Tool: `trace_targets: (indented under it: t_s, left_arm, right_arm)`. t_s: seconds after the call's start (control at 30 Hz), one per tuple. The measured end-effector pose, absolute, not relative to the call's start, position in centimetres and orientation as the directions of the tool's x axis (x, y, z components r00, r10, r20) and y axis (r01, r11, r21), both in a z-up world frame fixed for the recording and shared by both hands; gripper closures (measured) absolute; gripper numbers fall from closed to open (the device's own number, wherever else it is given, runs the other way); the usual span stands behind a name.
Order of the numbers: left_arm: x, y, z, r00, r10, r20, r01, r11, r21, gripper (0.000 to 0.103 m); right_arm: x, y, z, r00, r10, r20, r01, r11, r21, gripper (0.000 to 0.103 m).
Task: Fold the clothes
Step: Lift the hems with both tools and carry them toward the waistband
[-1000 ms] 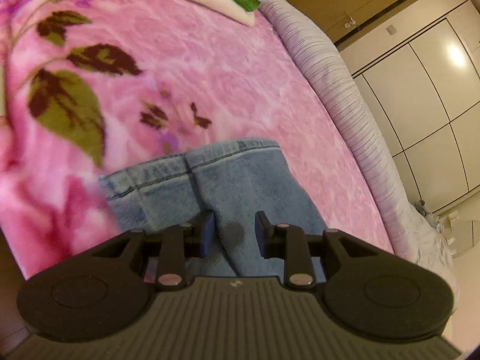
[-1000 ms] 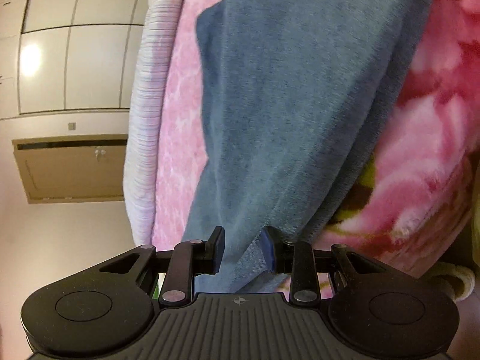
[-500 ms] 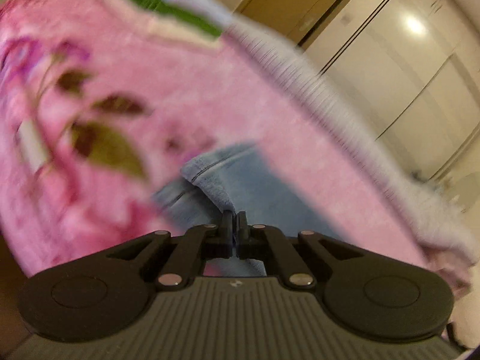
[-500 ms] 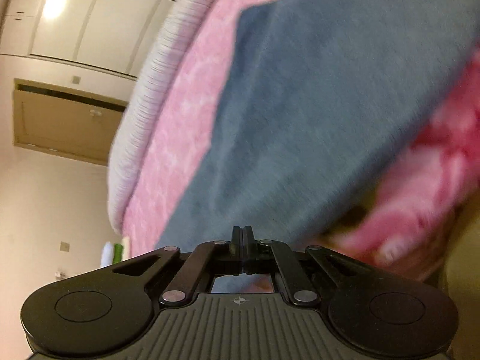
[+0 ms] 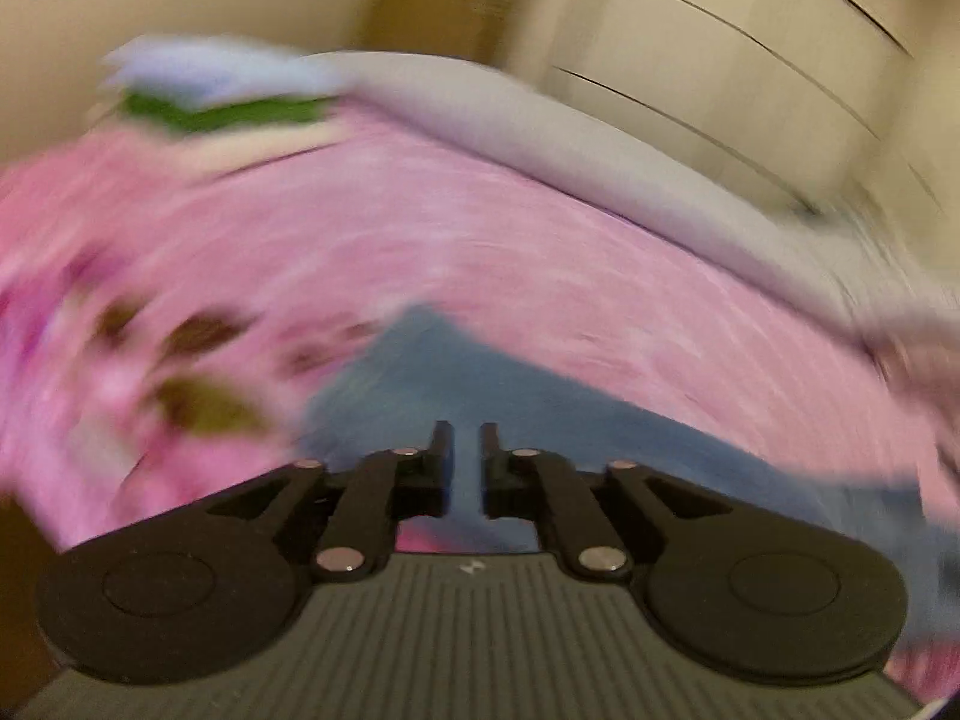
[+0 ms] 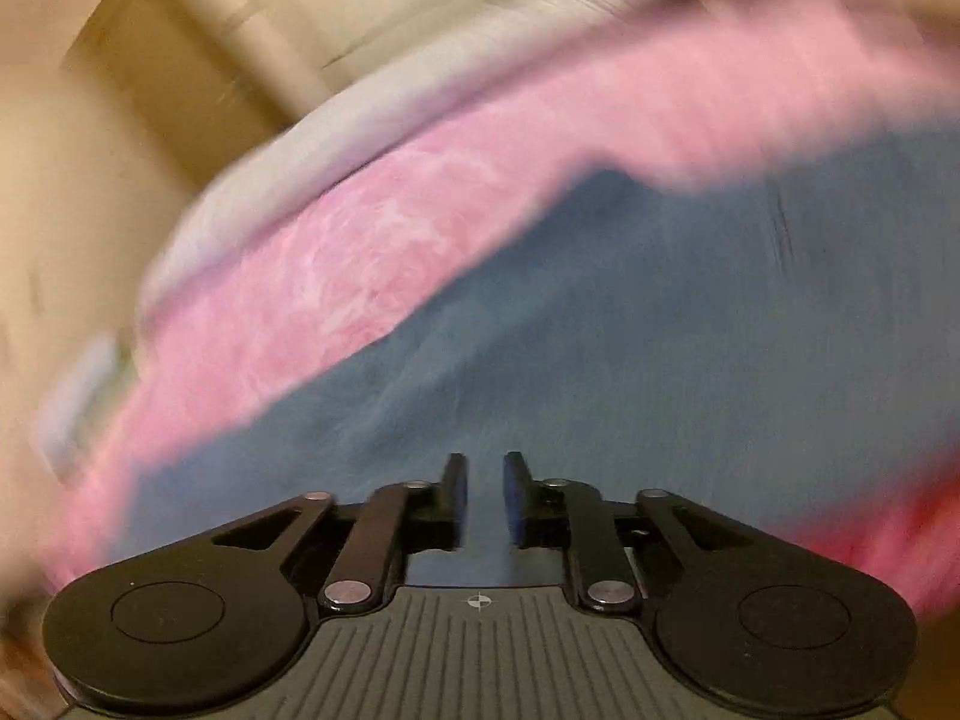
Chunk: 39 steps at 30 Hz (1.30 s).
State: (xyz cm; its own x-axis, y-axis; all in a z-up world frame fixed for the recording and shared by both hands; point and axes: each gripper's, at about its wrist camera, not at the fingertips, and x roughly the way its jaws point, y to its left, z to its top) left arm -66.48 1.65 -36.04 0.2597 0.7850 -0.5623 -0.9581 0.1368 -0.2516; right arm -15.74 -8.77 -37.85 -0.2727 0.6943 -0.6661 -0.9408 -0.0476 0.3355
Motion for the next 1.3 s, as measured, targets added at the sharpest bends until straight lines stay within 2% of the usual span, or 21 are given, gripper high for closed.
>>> trace_targets:
  t_s: [0.03, 0.13, 0.23, 0.43, 0.53, 0.63, 0.8, 0.87, 1.0, 1.07, 1.13, 1.2, 1.3]
  left_arm:
    - [-64.3, 2.4, -35.3, 0.302, 0.773, -0.558, -0.953, 0.220, -0.210, 0.089]
    - [-58.3, 5.8, -34.0, 0.433, 0.703, -0.564, -0.891, 0.430, -0.147, 0.089]
    - [-53.1, 9.7, -34.0, 0.515, 0.607, -0.605, -0.799, 0.595, -0.084, 0.087]
    - [-47.3, 14.8, -37.7, 0.484, 0.441, -0.756, -0.603, 0.794, 0.077, 0.081]
    - [-47.5, 15.4, -40.0, 0.473, 0.406, -0.782, -0.543, 0.833, 0.105, 0.074]
    - [-48.1, 15.3, -41.2, 0.488, 0.395, -0.778, -0.517, 0.849, 0.107, 0.071]
    - [-48.0, 15.0, -41.9, 0.485, 0.424, -0.765, -0.479, 0.861, 0.174, 0.062]
    - [-47.7, 15.3, -41.9, 0.478, 0.413, -0.775, -0.466, 0.868, 0.174, 0.062]
    - [-46.9, 15.0, -41.8, 0.473, 0.377, -0.796, -0.409, 0.894, 0.181, 0.079]
    - [-46.7, 14.4, -42.1, 0.468, 0.392, -0.792, -0.381, 0.898, 0.219, 0.081]
    - [-46.6, 14.1, -42.2, 0.469, 0.397, -0.789, -0.362, 0.901, 0.239, 0.084]
    - [-46.5, 13.7, -42.3, 0.469, 0.405, -0.785, -0.344, 0.902, 0.259, 0.087]
    - [-46.2, 13.2, -42.4, 0.462, 0.418, -0.782, -0.314, 0.902, 0.296, 0.089]
  right_arm:
    - [-16.4, -8.1, -37.3, -0.267, 0.694, -0.669, -0.958, -0.118, 0.261, 0.075]
    - [-18.9, -5.4, -36.5, -0.323, 0.663, -0.675, -0.939, -0.313, 0.141, 0.075]
    - [-21.3, -2.4, -36.0, -0.373, 0.626, -0.685, -0.874, -0.485, 0.033, 0.075]
    - [-23.8, 4.5, -37.5, -0.442, 0.541, -0.716, -0.787, -0.617, 0.020, 0.075]
    - [-24.1, 7.5, -39.0, -0.437, 0.496, -0.750, -0.754, -0.657, 0.005, 0.074]
    - [-23.7, 9.6, -40.3, -0.442, 0.417, -0.794, -0.724, -0.688, 0.042, 0.073]
    - [-23.0, 9.8, -41.4, -0.449, 0.382, -0.807, -0.674, -0.738, 0.026, 0.068]
    - [-22.9, 9.9, -41.2, -0.439, 0.385, -0.812, -0.667, -0.745, 0.007, 0.063]
    - [-23.5, 10.3, -41.4, -0.428, 0.372, -0.823, -0.637, -0.771, -0.017, 0.061]
    - [-23.9, 10.0, -41.6, -0.424, 0.380, -0.822, -0.613, -0.789, -0.048, 0.066]
    - [-24.1, 9.7, -41.7, -0.424, 0.380, -0.822, -0.593, -0.803, -0.065, 0.082]
    - [-24.4, 9.4, -41.8, -0.421, 0.383, -0.822, -0.576, -0.813, -0.084, 0.089]
    - [-25.1, 9.1, -42.0, -0.396, 0.409, -0.822, -0.554, -0.821, -0.141, 0.090]
